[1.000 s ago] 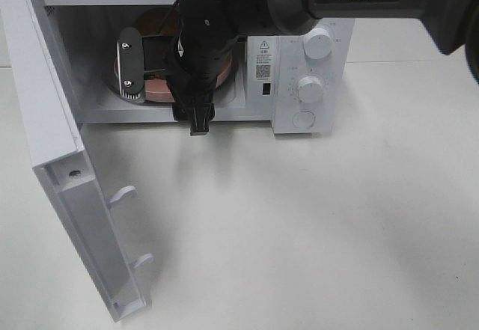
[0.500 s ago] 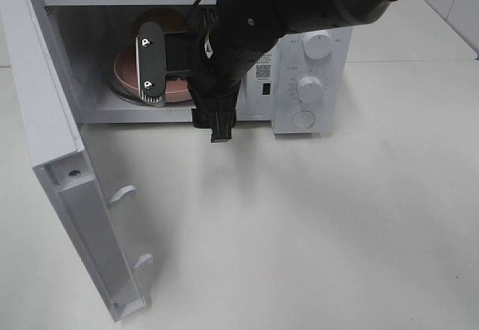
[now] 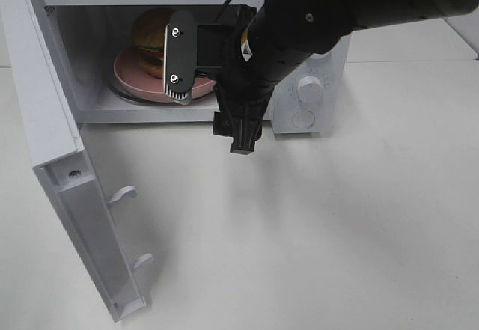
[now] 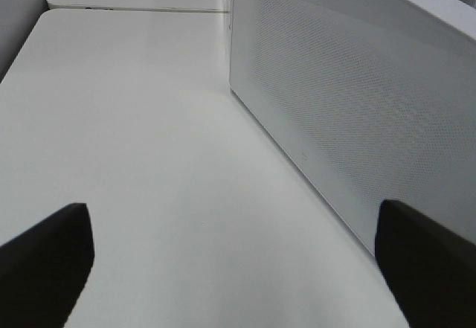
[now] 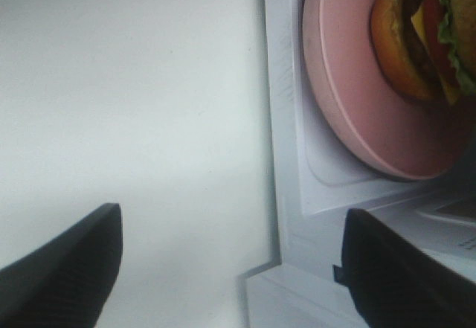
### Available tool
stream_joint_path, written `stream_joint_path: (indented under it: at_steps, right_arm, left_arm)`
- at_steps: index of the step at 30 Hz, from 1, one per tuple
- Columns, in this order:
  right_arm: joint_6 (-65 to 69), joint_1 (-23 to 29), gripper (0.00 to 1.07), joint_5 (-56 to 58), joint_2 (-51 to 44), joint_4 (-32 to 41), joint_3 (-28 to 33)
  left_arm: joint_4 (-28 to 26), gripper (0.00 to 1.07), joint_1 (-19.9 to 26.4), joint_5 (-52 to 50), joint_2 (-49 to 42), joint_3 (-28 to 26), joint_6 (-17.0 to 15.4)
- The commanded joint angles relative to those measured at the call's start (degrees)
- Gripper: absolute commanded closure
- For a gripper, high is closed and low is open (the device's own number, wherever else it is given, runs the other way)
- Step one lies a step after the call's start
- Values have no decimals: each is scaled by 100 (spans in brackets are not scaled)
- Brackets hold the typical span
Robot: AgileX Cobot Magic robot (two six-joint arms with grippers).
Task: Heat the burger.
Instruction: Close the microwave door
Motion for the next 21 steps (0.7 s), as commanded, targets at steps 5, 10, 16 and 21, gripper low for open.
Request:
stream_joint_path:
  at_steps: [5,10,16,21]
  right_arm:
    - [1272,17,31,-6,-625,0,693]
    - [2361,17,31,52,-1043,0,1152]
    - [3071,17,31,378,-1346,0,1421]
    - [3633,17,31,1008,-1621,17,1599]
  left_arm:
    - [-6,9,6,-17,6,29,0]
    - [-6,9,6,-17,6,29,0]
    - [-6,9,6,-17,6,29,0]
    - [-6,9,6,-17,6,29,0]
